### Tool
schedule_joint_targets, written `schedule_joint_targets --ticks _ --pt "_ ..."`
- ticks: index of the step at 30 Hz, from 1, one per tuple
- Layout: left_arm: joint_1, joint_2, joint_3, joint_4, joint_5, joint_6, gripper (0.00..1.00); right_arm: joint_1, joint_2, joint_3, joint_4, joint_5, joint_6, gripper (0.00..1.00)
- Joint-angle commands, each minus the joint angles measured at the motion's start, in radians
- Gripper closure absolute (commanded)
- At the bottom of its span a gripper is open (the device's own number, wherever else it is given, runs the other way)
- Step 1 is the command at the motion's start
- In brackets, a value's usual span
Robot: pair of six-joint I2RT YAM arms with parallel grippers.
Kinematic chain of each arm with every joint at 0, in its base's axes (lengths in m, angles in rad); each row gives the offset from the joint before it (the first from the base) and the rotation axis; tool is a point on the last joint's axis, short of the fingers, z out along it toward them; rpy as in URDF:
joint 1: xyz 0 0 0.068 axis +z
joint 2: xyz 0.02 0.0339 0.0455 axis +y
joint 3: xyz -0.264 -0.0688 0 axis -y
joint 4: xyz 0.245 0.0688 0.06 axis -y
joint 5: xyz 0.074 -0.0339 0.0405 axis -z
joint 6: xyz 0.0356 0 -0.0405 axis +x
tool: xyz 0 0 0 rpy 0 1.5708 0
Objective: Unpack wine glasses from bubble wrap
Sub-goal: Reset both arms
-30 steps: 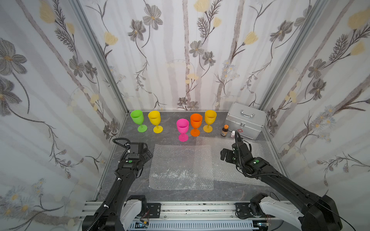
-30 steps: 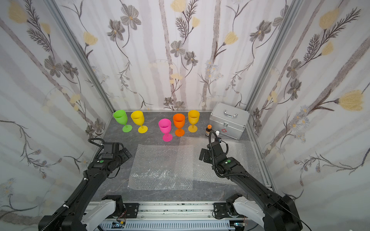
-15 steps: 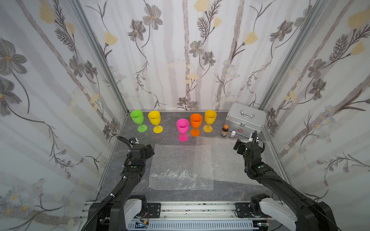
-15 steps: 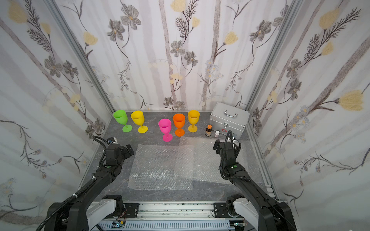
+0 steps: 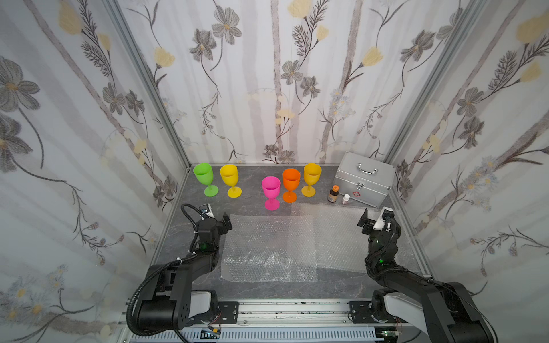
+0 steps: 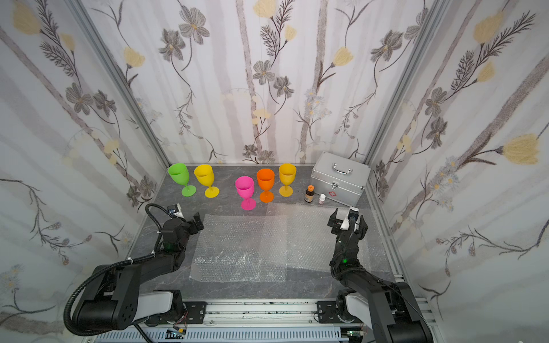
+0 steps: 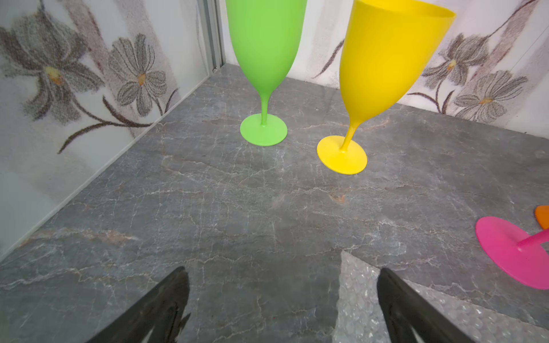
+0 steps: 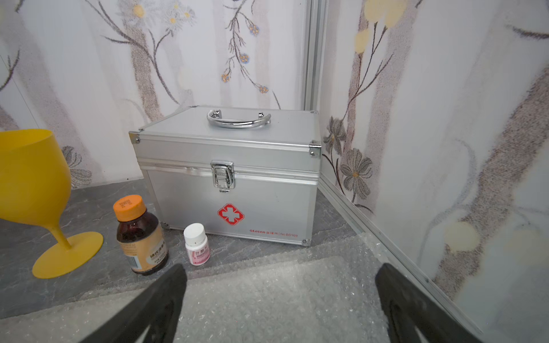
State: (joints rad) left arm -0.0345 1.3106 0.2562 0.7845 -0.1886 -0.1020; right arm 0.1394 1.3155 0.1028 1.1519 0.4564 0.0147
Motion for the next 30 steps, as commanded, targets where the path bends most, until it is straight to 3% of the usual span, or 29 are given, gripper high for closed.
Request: schedule_joint_targets --ticks 1,4,6,10,30 --pt "0.002 0.057 -0.003 0.196 -0.01 0.059 0.0 -0.047 0.089 0.0 0.237 -0.072 0.022 0.0" --pt "0.001 0.213 -0.02 0.392 0.021 0.079 0.0 -0.091 0.203 0.006 0.343 -0.153 0.041 0.0" --pt "-0.004 0.298 -0.018 0.489 0.022 0.097 0.0 -0.112 0.178 0.039 0.234 -0.206 0.053 0.0" --pt "0.0 0.253 0.125 0.132 -0.016 0.064 0.0 -0.155 0.189 0.093 0.142 -0.285 0.082 0.0" --pt "0.008 0.257 0.12 0.158 -0.009 0.061 0.0 -0.152 0.189 0.09 0.149 -0.287 0.075 0.0"
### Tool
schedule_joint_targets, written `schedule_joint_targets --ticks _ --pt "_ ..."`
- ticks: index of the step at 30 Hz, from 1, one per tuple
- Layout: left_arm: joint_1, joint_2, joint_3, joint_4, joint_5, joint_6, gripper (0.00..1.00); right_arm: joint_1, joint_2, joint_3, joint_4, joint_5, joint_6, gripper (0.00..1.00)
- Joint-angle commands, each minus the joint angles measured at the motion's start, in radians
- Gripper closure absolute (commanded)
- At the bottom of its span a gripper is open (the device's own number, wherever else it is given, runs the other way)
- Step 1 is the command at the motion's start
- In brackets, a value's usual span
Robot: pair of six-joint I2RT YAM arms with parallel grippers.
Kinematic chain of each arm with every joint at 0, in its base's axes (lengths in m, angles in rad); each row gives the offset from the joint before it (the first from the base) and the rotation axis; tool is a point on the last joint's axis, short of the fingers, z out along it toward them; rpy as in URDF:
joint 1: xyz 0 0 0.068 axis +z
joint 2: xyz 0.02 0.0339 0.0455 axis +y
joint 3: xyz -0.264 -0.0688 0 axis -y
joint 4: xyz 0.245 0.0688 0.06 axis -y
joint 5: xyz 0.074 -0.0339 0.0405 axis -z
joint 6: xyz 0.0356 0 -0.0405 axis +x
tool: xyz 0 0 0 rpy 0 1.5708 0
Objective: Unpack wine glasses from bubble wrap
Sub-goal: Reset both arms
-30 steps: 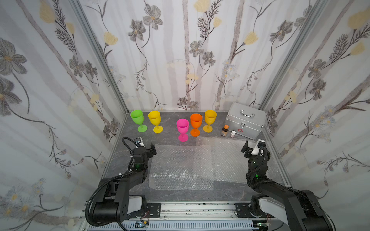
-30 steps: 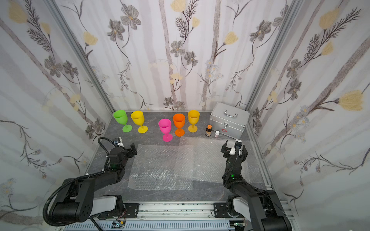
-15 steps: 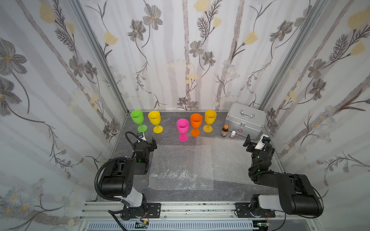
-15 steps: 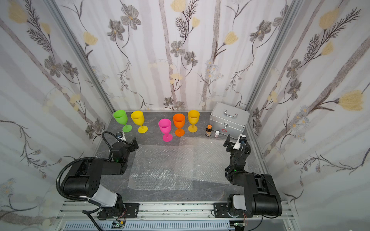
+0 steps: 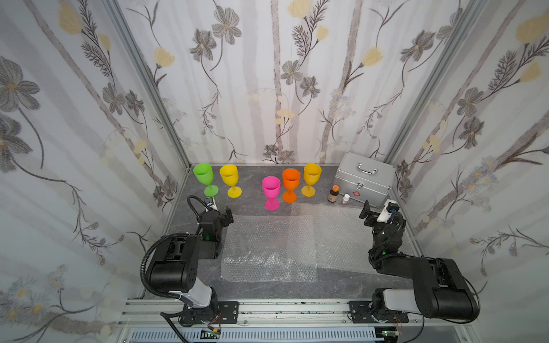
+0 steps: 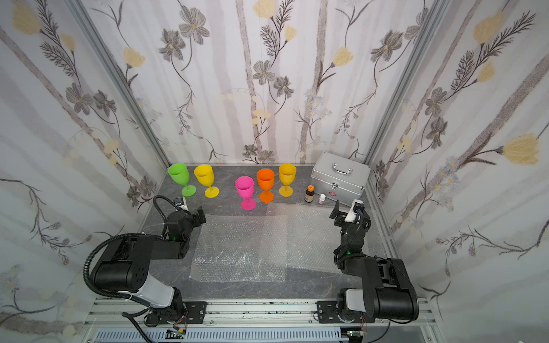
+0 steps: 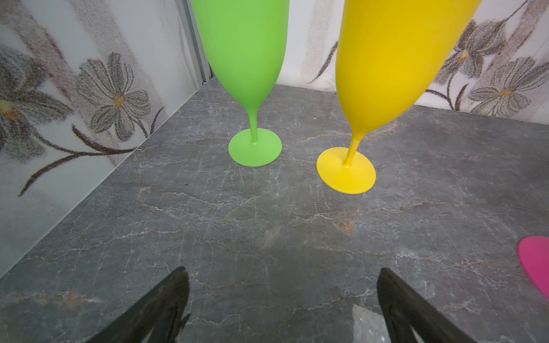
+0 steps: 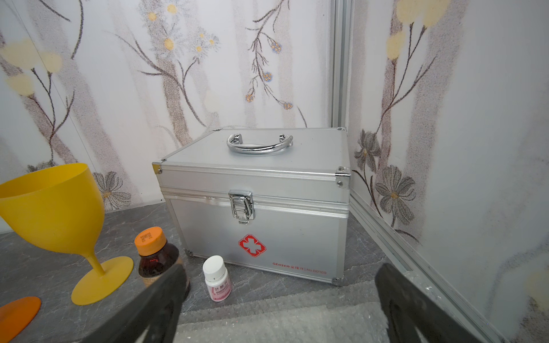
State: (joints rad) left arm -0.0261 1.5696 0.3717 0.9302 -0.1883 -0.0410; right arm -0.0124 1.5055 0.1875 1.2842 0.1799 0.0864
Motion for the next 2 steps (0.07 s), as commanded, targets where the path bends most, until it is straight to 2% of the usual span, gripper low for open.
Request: schedule_joint_targets --ticks 1,2 --pt "-0.001 0.0 0.003 0.015 -0.011 0.002 0.0 0.0 -0.002 0.001 0.023 -0.011 0.003 0.0" --pt "-0.006 0.0 0.002 0.015 -0.02 0.005 0.0 0.0 -0.001 0.0 0.025 -0.011 0.003 0.0"
